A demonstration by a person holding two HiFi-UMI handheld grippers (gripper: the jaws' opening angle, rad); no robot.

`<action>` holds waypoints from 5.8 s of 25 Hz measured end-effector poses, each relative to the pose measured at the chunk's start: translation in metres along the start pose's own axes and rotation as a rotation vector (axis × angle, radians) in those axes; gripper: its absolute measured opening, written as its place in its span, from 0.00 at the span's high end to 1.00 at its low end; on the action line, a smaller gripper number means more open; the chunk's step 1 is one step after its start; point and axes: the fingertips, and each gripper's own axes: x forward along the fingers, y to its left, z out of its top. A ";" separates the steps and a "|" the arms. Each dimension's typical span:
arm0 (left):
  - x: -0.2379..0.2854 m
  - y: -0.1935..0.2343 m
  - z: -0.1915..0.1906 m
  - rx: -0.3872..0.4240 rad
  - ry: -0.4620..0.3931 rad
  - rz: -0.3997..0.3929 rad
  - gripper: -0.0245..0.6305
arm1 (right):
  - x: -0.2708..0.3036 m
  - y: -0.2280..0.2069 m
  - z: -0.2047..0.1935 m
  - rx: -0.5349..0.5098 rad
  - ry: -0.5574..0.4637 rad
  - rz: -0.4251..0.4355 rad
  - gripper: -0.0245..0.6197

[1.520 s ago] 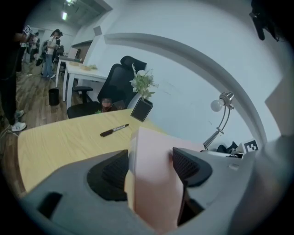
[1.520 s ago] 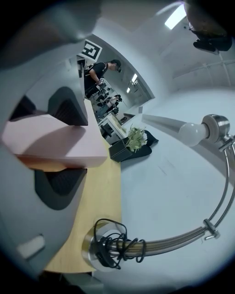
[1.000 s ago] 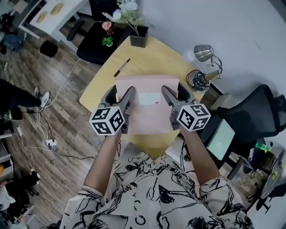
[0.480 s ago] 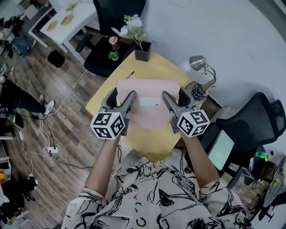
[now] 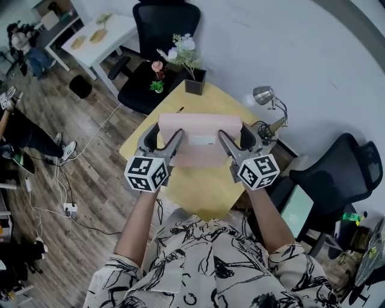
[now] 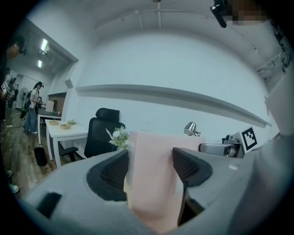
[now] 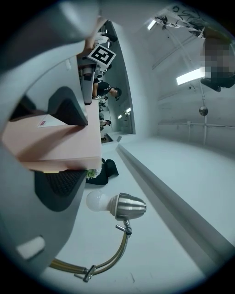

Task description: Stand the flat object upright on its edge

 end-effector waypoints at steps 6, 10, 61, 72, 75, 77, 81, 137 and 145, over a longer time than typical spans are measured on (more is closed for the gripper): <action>-0.009 0.002 0.005 0.052 -0.050 -0.002 0.49 | 0.002 0.011 0.010 -0.094 -0.037 0.018 0.49; -0.011 0.003 0.003 0.067 -0.065 0.000 0.49 | 0.003 0.015 0.011 -0.129 -0.057 0.024 0.49; -0.004 0.010 -0.020 0.150 -0.033 -0.010 0.41 | -0.001 -0.007 -0.011 -0.070 -0.031 0.058 0.42; -0.026 0.016 -0.010 0.125 -0.063 0.029 0.45 | -0.023 -0.010 0.002 -0.074 -0.037 0.004 0.49; -0.038 0.020 -0.002 0.064 -0.100 0.049 0.49 | -0.031 -0.013 0.004 -0.108 -0.022 -0.046 0.54; -0.045 0.022 0.002 0.045 -0.112 0.055 0.53 | -0.036 -0.017 0.004 -0.133 -0.005 -0.086 0.59; -0.057 0.020 0.008 0.057 -0.116 0.067 0.59 | -0.047 -0.007 0.016 -0.122 -0.020 -0.064 0.69; -0.207 0.016 0.075 0.199 -0.234 0.369 0.96 | -0.182 -0.024 0.109 -0.298 -0.163 -0.238 0.97; -0.205 0.018 0.080 0.201 -0.243 0.383 0.96 | -0.177 -0.021 0.109 -0.321 -0.152 -0.224 0.97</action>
